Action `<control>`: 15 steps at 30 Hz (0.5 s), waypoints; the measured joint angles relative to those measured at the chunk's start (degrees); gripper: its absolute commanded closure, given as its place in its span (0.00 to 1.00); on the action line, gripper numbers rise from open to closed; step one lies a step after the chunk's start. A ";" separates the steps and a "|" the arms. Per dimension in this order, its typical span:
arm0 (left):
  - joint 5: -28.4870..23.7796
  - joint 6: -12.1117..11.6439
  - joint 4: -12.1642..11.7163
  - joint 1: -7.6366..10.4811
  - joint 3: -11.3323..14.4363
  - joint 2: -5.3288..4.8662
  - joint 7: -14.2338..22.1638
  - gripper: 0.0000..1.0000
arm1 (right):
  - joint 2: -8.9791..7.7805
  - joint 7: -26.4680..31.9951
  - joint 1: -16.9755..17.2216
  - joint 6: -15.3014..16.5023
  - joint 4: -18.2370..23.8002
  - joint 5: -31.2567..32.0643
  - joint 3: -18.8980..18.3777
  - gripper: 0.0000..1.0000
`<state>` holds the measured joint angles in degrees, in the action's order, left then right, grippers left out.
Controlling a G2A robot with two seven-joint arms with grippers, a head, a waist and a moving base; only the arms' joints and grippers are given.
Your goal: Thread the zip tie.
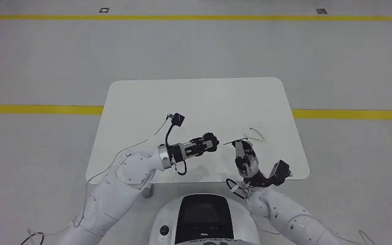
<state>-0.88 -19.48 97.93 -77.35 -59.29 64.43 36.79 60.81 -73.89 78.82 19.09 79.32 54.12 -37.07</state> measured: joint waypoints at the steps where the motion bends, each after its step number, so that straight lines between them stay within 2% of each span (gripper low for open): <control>1: 0.00 0.00 0.00 0.00 0.00 0.00 0.00 1.00 | 0.08 0.25 0.22 -0.02 0.29 -0.06 -0.33 1.00; 15: 0.00 0.00 0.00 0.00 0.00 0.00 0.00 1.00 | 1.99 1.14 1.06 0.39 0.62 0.49 -1.97 1.00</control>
<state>-0.88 -19.48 97.93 -77.35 -59.29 64.43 36.79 62.80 -72.75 79.88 19.48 79.93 54.61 -39.05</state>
